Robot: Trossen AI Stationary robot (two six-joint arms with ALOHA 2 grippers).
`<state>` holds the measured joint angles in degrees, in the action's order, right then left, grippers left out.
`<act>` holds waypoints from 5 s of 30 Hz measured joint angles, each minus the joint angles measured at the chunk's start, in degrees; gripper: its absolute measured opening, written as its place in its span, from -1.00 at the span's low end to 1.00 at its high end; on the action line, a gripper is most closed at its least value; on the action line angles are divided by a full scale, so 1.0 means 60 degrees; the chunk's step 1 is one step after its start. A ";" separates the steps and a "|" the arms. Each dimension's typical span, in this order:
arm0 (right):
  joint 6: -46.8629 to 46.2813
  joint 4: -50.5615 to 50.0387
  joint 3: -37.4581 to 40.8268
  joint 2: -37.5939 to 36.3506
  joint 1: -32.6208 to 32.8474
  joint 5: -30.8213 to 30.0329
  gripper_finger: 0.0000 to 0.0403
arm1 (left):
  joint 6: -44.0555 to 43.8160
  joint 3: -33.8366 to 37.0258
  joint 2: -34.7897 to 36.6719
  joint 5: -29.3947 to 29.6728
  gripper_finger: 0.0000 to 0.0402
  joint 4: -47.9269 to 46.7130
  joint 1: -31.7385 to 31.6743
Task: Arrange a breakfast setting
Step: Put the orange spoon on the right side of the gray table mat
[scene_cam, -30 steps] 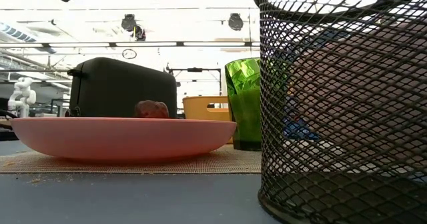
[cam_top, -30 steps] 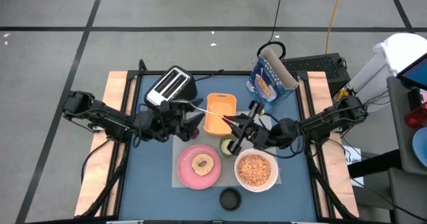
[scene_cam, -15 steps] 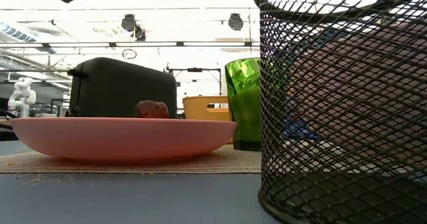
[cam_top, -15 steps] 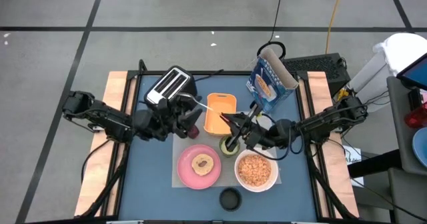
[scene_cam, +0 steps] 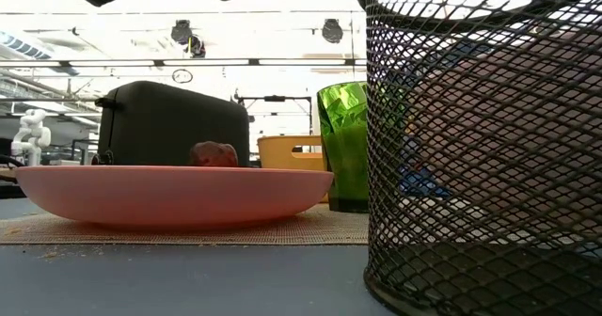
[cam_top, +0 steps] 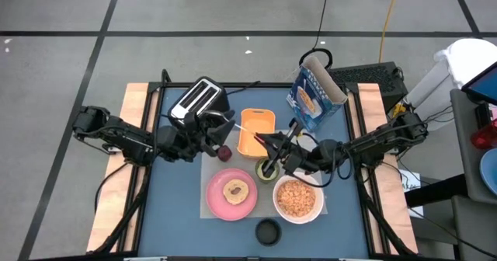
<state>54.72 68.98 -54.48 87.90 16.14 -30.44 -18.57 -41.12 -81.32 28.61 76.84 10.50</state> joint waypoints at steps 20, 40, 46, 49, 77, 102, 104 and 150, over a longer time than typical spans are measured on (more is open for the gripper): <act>-0.0001 -0.0621 0.0000 0.0000 -0.0004 -0.0363 -0.96 | -0.0111 -0.0004 0.0024 -0.0089 -0.69 0.0051 0.0011; -0.0009 -0.1564 0.0000 -0.0007 0.0000 -0.1278 -0.90 | 0.0002 -0.0004 0.0007 0.0014 -0.85 -0.0042 0.0004; -0.0547 -0.1667 0.0000 -0.0004 0.0029 -0.1781 -0.58 | 0.0149 0.0011 -0.0015 0.0089 -0.86 -0.0105 -0.0007; -0.0839 -0.1915 -0.0004 -0.0006 0.0025 -0.2411 -0.38 | 0.0147 0.0011 -0.0016 0.0053 -0.86 -0.0129 0.0000; -0.9235 -0.5515 -0.0004 -0.0930 -0.0223 0.0846 -0.13 | 0.0237 0.0007 -0.0004 -0.0019 -0.97 -0.0878 0.0000; -1.2792 -0.5265 -0.0004 -0.0137 -0.1504 0.4693 -0.13 | 0.0282 -0.0007 -0.0336 -0.0770 -0.97 -0.1056 0.0000; -1.2840 -0.5298 0.0000 -0.0124 -0.1504 0.4696 -0.13 | 0.0279 -0.0007 -0.0396 -0.0770 -0.97 -0.0941 0.0000; -1.4354 -0.2433 -0.0004 0.2096 -0.1643 0.6597 -0.13 | 0.0698 0.0000 -0.0455 -0.2006 -0.97 -0.1640 0.0004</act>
<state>-31.40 54.38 -54.50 100.48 6.28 9.15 -14.38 -41.12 -84.05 16.57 67.00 10.53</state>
